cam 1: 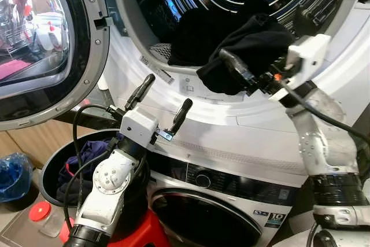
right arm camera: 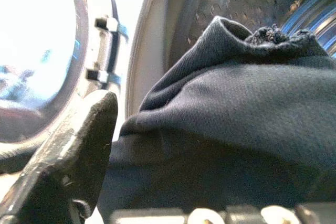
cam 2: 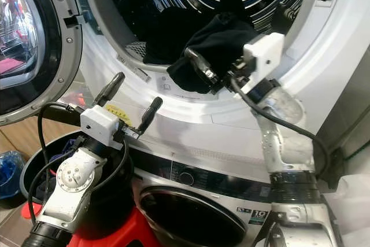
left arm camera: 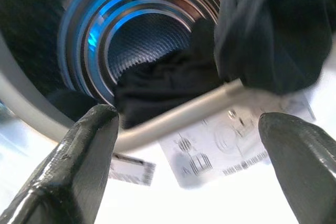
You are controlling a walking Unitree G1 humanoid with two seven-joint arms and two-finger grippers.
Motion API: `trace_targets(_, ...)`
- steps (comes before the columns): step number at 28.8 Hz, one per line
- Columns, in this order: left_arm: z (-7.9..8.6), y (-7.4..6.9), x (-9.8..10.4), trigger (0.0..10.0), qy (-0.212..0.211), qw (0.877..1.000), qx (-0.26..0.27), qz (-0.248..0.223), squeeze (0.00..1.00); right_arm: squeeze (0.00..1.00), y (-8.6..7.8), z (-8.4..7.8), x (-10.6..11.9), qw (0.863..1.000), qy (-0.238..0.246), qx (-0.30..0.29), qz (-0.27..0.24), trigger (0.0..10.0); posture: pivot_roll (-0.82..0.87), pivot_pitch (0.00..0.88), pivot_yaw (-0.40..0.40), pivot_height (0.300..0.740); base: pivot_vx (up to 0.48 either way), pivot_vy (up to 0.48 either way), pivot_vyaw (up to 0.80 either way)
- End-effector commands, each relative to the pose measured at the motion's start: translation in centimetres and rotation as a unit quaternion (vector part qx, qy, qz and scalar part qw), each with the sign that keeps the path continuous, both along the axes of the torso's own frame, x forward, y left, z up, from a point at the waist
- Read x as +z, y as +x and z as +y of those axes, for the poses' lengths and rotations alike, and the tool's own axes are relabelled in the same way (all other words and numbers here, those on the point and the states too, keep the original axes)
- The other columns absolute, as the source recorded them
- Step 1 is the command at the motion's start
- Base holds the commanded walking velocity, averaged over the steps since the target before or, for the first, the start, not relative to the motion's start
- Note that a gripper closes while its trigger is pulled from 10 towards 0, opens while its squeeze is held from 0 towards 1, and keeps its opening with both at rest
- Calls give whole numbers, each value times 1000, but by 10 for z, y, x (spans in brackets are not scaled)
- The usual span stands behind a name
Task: Clothes washing
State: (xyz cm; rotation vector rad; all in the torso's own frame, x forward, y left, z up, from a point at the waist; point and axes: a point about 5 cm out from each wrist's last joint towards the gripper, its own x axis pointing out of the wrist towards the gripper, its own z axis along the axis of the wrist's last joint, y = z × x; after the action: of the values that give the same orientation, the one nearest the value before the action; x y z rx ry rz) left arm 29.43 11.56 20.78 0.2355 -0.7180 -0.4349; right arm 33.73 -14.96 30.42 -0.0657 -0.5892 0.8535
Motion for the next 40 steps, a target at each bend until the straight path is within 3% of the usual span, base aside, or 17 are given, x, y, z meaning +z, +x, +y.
trace_targets(1,-2,3,-3,10000,2,999,-26,21,0,0,-12,2,5,999,-3,47,-16,10000,-41,1,69,740,0,0,0)
trace_targets(7,-13,7,-5,10000,25,996,-77,41,0,0,-26,6,0,995,-10,101,-17,10000,-46,0,68,740,0,0,0)
trace_targets(11,-16,17,6,10000,37,996,-83,18,0,0,-33,7,-2,992,-11,122,-13,10000,-50,0,69,740,0,0,0)
trace_targets(22,-26,39,25,10000,64,991,-115,10,0,0,-42,10,-7,990,-5,140,-8,10000,-59,0,74,740,0,0,0)
trace_targets(30,-32,56,66,10000,55,987,-146,-33,0,0,-50,15,-22,988,-6,150,20,10000,-73,0,86,740,0,0,0)
trace_targets(38,-41,62,119,10000,61,971,-224,-64,0,0,-57,23,-54,985,-21,157,75,10000,-80,0,95,740,0,0,0)
trace_targets(40,-37,69,135,10000,33,972,-221,-67,0,0,-59,26,-60,983,-20,162,85,10000,-79,0,97,740,0,0,0)
